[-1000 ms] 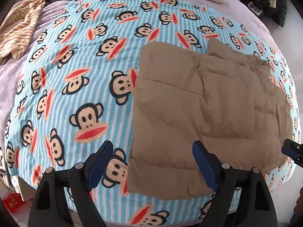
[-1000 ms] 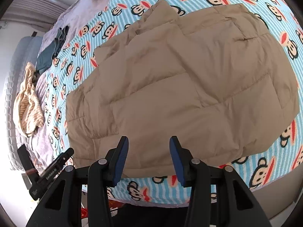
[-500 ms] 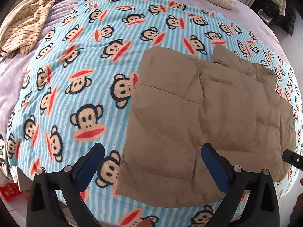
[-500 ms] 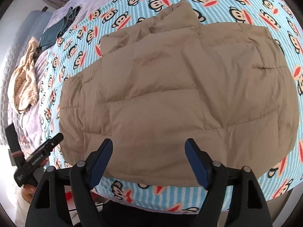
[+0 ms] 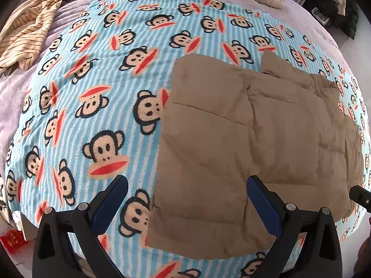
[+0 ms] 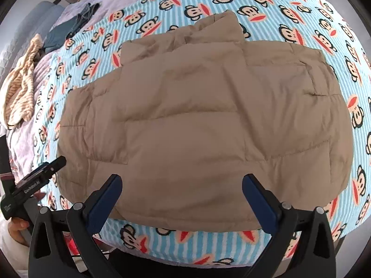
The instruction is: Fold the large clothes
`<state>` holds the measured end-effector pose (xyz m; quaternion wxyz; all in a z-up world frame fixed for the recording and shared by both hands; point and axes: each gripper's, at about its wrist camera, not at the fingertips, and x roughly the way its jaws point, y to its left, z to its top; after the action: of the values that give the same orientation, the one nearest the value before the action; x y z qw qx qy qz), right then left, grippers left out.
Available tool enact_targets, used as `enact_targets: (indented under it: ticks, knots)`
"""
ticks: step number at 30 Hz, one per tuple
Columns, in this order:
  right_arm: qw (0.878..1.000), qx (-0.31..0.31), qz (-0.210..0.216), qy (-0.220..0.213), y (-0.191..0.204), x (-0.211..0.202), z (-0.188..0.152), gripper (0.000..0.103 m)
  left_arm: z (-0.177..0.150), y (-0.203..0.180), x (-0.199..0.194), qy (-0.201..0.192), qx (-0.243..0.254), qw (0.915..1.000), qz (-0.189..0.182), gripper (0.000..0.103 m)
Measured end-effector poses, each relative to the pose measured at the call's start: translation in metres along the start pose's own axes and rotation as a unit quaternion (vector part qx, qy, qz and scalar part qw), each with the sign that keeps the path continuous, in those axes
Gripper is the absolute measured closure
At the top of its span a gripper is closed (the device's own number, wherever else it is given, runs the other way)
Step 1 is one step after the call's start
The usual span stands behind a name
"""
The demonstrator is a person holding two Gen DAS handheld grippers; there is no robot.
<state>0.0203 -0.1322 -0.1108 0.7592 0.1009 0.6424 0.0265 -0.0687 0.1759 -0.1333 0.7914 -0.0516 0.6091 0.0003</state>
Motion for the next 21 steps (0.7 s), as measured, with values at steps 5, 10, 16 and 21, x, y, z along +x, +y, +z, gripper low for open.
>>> enact_targets:
  ticks: [5,10,16,21]
  knots:
    - [1.0,0.007,-0.004,0.011,0.0,0.0,-0.001,0.0,0.002,0.01,0.005,0.009,0.0,0.9993,-0.037,0.001]
    - [1.0,0.004,0.0,0.027,0.004,0.002,-0.004,0.0,0.015,0.034,0.007,0.002,-0.013,0.9956,-0.092,0.001]
    - [0.999,0.009,0.001,0.042,0.002,0.007,-0.008,0.0,0.025,0.058,0.032,0.04,-0.029,0.9823,-0.181,0.001]
    - [0.999,0.018,0.001,0.049,-0.001,0.008,-0.009,0.0,0.032,0.048,0.063,0.081,-0.002,0.9616,-0.262,0.001]
